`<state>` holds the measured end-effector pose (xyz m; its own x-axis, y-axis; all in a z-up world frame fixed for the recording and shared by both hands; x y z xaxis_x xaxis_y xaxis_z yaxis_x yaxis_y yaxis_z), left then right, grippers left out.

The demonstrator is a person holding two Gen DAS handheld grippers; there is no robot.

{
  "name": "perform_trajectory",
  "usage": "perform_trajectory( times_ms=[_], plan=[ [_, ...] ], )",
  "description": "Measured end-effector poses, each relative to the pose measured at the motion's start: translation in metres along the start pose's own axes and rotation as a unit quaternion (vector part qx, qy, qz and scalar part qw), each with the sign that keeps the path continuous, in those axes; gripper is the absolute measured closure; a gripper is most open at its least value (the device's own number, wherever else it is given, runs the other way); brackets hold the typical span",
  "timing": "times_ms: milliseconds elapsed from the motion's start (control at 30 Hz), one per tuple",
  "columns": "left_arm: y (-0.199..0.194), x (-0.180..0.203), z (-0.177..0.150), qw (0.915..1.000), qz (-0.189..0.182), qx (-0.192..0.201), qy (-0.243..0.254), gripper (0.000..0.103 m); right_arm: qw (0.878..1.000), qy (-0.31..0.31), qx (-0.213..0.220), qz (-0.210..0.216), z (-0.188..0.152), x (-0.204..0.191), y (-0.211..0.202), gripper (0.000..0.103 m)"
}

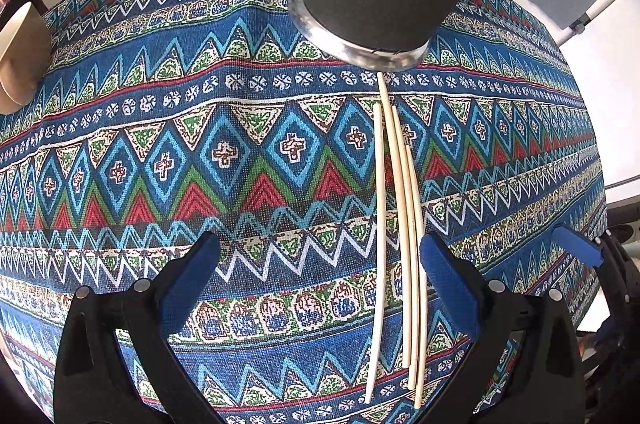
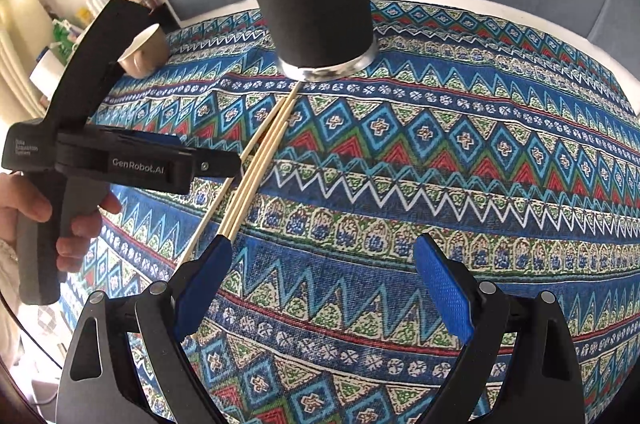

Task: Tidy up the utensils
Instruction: 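Move both open tools back down to the remaining wooden sticks, then close the right tool on a stick while the left tool grasps another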

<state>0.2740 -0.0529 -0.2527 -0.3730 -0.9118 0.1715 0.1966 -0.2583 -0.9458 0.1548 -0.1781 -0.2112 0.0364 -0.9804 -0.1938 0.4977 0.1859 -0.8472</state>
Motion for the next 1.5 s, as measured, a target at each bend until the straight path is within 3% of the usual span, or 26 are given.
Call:
perform_trajectory(
  times_ms=[133, 367, 500, 1100, 1367, 1500],
  plan=[
    [0.005, 0.007, 0.006, 0.9999, 0.006, -0.008, 0.013, 0.006, 1.0, -0.005, -0.007, 0.0, -0.001, -0.012, 0.008, 0.015],
    [0.022, 0.033, 0.015, 0.9962, 0.06, -0.016, 0.061, 0.004, 0.999, -0.021, -0.011, -0.027, 0.002, -0.022, 0.019, 0.015],
    [0.029, 0.036, 0.021, 0.9943, 0.086, -0.014, 0.063, 0.004, 0.999, -0.028, -0.014, -0.035, 0.005, -0.026, 0.025, 0.015],
    [0.037, -0.011, 0.032, 0.9954, 0.095, -0.014, 0.012, 0.004, 0.996, -0.031, -0.035, -0.072, 0.027, -0.033, 0.07, 0.015],
    [0.036, -0.036, 0.029, 0.9951, 0.096, -0.021, -0.001, 0.005, 0.994, -0.026, -0.062, -0.091, 0.031, -0.037, 0.08, 0.011],
    [0.026, -0.058, 0.016, 0.9969, 0.075, -0.024, -0.008, 0.006, 0.993, -0.029, -0.068, -0.095, 0.034, -0.03, 0.081, 0.012]
  ],
)
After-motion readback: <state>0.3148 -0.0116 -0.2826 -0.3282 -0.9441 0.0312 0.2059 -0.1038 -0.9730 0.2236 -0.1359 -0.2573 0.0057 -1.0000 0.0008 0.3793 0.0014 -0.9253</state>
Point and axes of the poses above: each gripper's, at about its wrist camera, not at the fingertips, and y roughly the way its jaws point, x to its right, z to its top, the point moved 3 cm from there along y, roughly the way its jaws point, and after that the axes turned 1 degree about z, right-handed, at the moved point
